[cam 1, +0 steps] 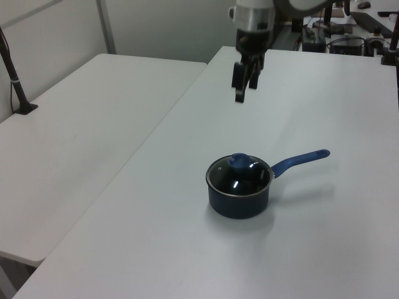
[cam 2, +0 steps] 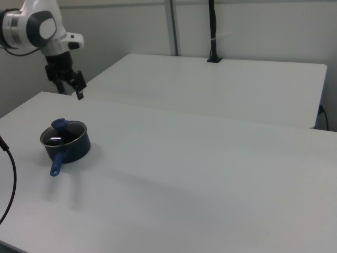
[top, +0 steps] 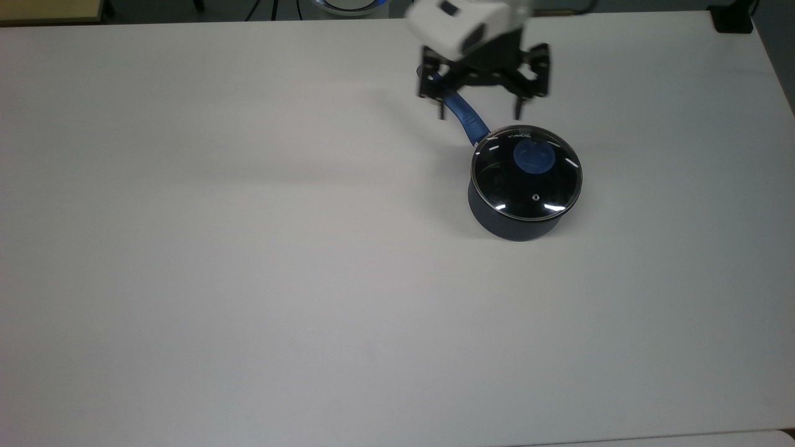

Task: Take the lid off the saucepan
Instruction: 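Lower the gripper and grasp the blue knob of the glass lid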

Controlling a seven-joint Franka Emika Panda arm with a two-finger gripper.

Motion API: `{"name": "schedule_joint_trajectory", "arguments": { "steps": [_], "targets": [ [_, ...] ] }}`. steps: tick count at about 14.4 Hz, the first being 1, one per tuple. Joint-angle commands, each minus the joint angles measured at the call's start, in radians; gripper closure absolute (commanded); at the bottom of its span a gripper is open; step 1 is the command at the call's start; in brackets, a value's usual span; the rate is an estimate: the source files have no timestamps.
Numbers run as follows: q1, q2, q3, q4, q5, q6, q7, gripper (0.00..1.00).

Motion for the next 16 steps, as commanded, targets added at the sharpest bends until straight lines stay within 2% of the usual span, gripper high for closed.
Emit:
{"name": "schedule_joint_trajectory", "arguments": {
  "steps": [1,3,6,12,13,16],
  "targets": [
    [0.087,0.096,-0.028,0.034,0.016,0.068,0.078,0.00],
    [0.129,0.148,-0.028,0.041,0.011,0.084,0.100,0.00],
    [0.161,0.176,-0.027,0.039,0.005,0.084,0.100,0.00],
    [0.164,0.208,-0.025,0.034,-0.015,0.084,0.096,0.00],
    [0.164,0.216,-0.025,0.033,-0.016,0.082,0.093,0.06],
    [0.163,0.219,-0.025,0.030,-0.027,0.082,0.088,0.07]
  ]
}}
